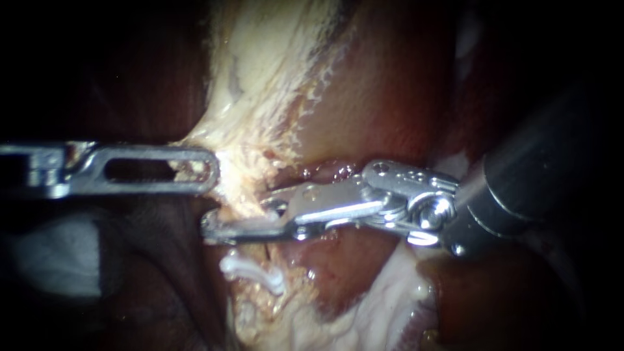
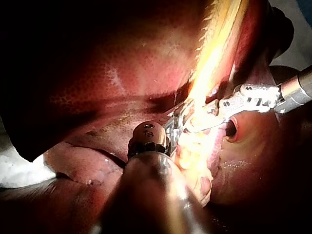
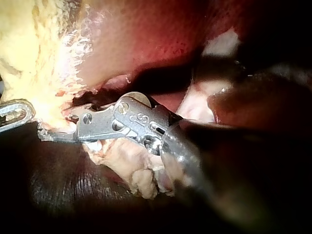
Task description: Going back third clip left tube
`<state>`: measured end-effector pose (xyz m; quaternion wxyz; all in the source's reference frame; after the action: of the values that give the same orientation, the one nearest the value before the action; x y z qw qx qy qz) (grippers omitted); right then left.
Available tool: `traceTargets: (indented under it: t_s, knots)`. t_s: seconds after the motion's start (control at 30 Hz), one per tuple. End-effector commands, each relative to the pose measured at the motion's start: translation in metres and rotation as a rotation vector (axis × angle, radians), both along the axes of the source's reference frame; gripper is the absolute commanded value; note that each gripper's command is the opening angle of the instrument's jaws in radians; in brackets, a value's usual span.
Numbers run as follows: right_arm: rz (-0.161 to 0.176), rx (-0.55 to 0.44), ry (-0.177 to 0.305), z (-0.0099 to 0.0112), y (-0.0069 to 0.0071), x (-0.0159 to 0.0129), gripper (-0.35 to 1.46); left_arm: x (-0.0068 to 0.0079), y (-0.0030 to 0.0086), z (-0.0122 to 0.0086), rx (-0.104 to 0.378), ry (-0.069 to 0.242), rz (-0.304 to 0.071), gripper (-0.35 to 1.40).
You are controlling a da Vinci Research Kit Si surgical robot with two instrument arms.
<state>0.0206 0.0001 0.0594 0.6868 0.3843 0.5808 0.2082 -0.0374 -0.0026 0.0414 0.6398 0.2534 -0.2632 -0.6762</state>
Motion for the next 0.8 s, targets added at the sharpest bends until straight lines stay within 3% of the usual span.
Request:
traceTargets:
  t_s: [0.03, 0.5, 0.53, 0.6, 0.63, 0.8]
  knots:
    - [0.001, 0.002, 0.001, 0.0, -0.0001, 0.0002, -0.35, 0.0, 0.0, -0.0001, 0.0, 0.001, -0.001, -0.35]
    - [-0.003, -0.001, 0.0, 0.0001, -0.0005, 0.0006, -0.35, 0.0, 0.0, -0.0002, 0.0, 0.001, -0.001, -0.35]
    - [-0.003, -0.001, 0.0, 0.0001, -0.0005, 0.0007, -0.22, 0.0, 0.0, -0.0002, 0.0, 0.001, -0.001, -0.35]
    - [-0.001, -0.002, -0.001, 0.0001, -0.0006, 0.0012, 0.27, 0.0, 0.0, -0.0002, 0.0, 0.001, -0.001, -0.35]
    - [-0.001, -0.003, -0.002, 0.0002, -0.0008, 0.0014, 0.39, 0.0, 0.0, -0.0003, 0.0, 0.001, -0.001, -0.35]
    - [0.0, -0.012, -0.007, 0.0004, -0.0019, 0.0027, 0.55, 0.0, -0.0001, -0.0005, 0.001, 0.001, -0.001, -0.35]
